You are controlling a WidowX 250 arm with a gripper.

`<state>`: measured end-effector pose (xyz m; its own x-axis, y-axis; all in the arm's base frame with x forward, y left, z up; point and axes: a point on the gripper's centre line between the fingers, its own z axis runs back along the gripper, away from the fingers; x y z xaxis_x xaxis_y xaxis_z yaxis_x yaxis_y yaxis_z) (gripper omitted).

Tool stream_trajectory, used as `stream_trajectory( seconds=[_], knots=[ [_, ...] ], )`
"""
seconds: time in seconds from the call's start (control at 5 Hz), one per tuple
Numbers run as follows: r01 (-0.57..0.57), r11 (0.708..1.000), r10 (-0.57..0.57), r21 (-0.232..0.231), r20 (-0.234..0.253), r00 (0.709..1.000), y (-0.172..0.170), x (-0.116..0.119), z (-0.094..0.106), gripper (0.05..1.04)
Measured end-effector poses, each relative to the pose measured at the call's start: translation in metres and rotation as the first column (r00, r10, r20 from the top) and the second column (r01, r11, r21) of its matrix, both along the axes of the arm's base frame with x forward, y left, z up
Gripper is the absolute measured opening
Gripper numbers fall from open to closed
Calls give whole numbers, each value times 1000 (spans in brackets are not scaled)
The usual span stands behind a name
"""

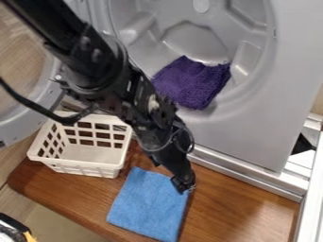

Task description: Move the blue cloth and place it on the right side of the white basket

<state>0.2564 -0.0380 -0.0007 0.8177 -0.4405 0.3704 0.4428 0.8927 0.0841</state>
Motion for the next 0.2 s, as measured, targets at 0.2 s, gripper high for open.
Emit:
stream_trajectory(
  seconds=[0.2],
  knots=[
    [43, 999, -43, 12, -8, 999, -4, -3, 15, 999]
  ],
)
